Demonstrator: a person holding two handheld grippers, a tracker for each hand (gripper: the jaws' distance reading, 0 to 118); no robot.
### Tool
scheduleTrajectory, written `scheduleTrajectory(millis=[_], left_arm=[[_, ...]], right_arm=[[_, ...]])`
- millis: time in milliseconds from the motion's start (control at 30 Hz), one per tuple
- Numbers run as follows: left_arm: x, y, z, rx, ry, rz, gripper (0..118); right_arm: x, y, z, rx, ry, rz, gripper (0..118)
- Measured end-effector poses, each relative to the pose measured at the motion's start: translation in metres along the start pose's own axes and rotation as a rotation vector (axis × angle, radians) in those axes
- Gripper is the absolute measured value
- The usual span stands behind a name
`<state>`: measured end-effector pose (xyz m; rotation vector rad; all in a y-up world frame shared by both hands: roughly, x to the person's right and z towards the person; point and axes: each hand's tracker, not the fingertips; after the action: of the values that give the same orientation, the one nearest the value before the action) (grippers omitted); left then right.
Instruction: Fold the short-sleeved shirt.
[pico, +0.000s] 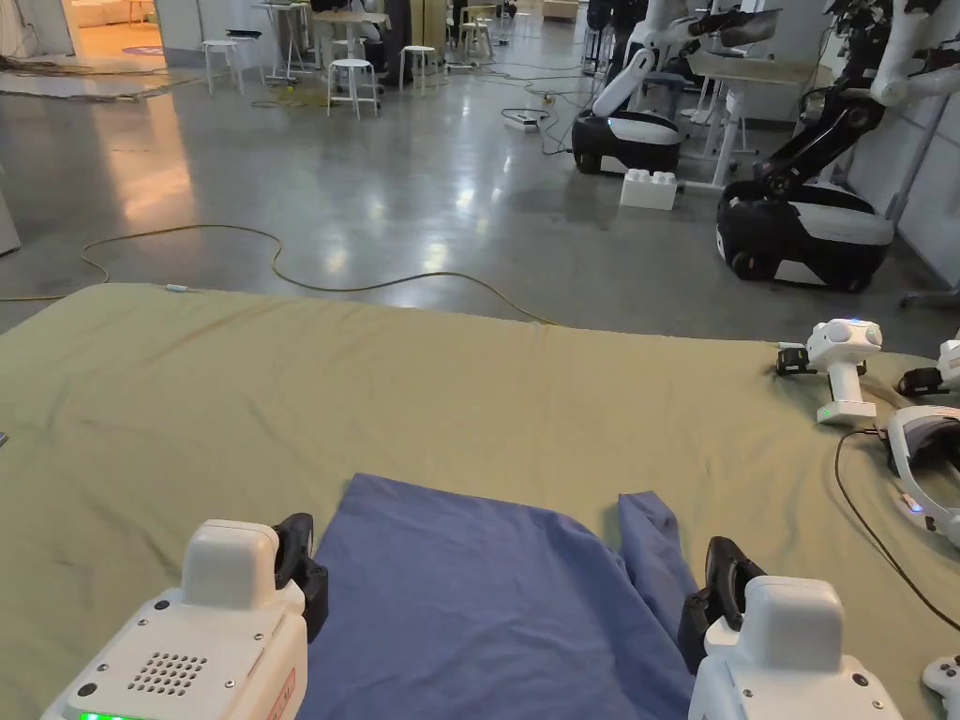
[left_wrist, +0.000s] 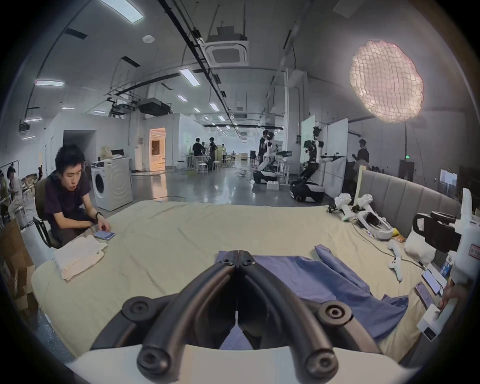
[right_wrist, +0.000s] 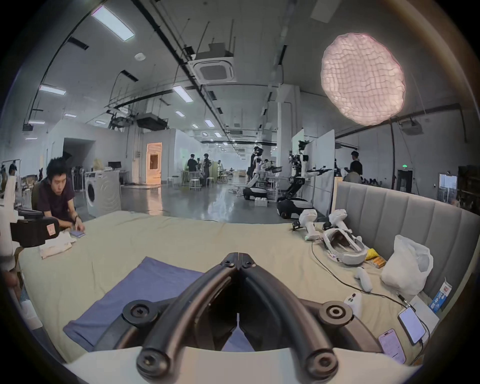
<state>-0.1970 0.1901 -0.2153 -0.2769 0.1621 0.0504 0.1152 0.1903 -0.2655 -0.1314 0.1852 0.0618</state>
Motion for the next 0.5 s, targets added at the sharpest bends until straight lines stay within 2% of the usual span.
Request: scheduleTrajectory(millis=[200, 333, 500], left_arm=[[-0.014, -0.016, -0.087, -0.223, -0.01, 0.007, 0], [-0.045, -0.021, -0.2, -0.406, -0.032, 0.068, 0], [-0.06, -0.009, -0.328, -0.574, -0.056, 0.041, 0]], right_arm=[[0.001, -0.022, -0.042, -0.13, 0.036, -0.038, 0], [0.005, -0.04, -0.071, -0.19, 0.042, -0.004, 0], [0.017, -0.057, -0.101, -0.255, 0.038, 0.018, 0]])
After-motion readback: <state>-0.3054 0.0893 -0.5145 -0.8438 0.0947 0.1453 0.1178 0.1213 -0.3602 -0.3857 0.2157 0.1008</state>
